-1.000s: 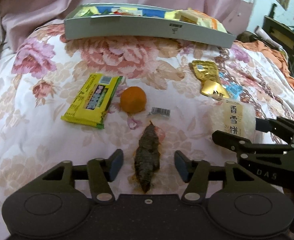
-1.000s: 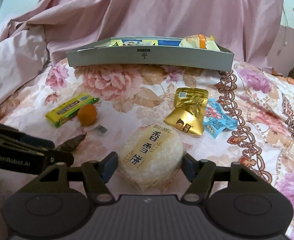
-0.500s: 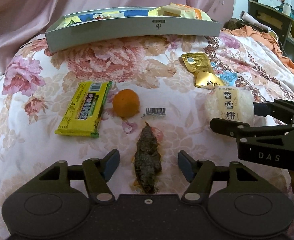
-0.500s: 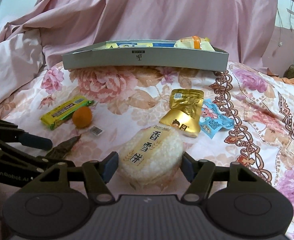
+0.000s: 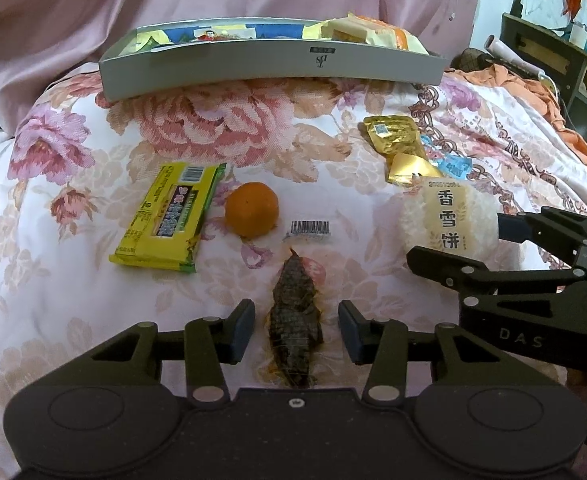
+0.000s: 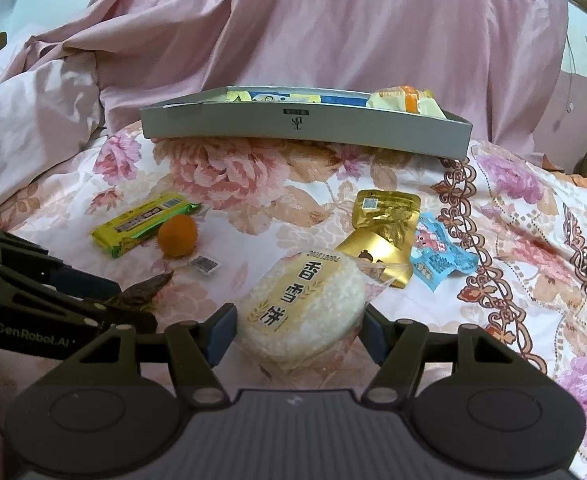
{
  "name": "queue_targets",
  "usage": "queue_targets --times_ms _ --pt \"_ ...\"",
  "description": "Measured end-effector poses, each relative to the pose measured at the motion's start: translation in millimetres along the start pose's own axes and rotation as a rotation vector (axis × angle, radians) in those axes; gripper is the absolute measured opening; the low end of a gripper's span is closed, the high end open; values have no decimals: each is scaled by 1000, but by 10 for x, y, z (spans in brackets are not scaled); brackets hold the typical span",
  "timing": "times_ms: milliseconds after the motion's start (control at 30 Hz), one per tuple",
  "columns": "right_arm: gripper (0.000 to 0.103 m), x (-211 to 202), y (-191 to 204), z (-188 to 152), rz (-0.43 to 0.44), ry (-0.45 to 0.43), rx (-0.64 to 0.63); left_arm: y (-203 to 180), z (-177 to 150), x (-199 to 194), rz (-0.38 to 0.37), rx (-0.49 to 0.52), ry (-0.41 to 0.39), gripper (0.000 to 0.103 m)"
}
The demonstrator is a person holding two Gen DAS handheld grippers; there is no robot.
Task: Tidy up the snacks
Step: 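Close the right gripper on the rice cake bag while the left gripper grips the dried fish snack, then carry the rice cake bag and dried fish snack into the grey tray and release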
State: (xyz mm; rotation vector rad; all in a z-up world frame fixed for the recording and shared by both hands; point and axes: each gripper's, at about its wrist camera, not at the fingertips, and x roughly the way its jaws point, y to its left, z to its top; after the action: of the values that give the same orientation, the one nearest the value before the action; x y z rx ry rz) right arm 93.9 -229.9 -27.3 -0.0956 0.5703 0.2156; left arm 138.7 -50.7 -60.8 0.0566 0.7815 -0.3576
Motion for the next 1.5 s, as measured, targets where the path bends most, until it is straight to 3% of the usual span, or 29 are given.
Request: queue_targets --times_ms 400,667,867,1133,1333,1500 --pt "69 -48 20 17 -20 -53 -27 -148 9 -88 -2 36 -40 47" --pt "69 -86 -12 51 -43 -95 -19 -100 52 -166 -26 -45 -77 47" --pt "69 -162 -52 120 -46 -141 -9 -102 188 -362 -21 -68 -162 47" --pt "69 -286 -85 469 -28 -282 -38 -15 705 -543 -21 -191 -262 48" --pt "69 -191 -272 842 -25 -371 -47 28 1251 -590 19 -151 -374 48" --pt "69 55 -394 1099 -30 -419 -35 174 1689 -454 70 -101 -411 48"
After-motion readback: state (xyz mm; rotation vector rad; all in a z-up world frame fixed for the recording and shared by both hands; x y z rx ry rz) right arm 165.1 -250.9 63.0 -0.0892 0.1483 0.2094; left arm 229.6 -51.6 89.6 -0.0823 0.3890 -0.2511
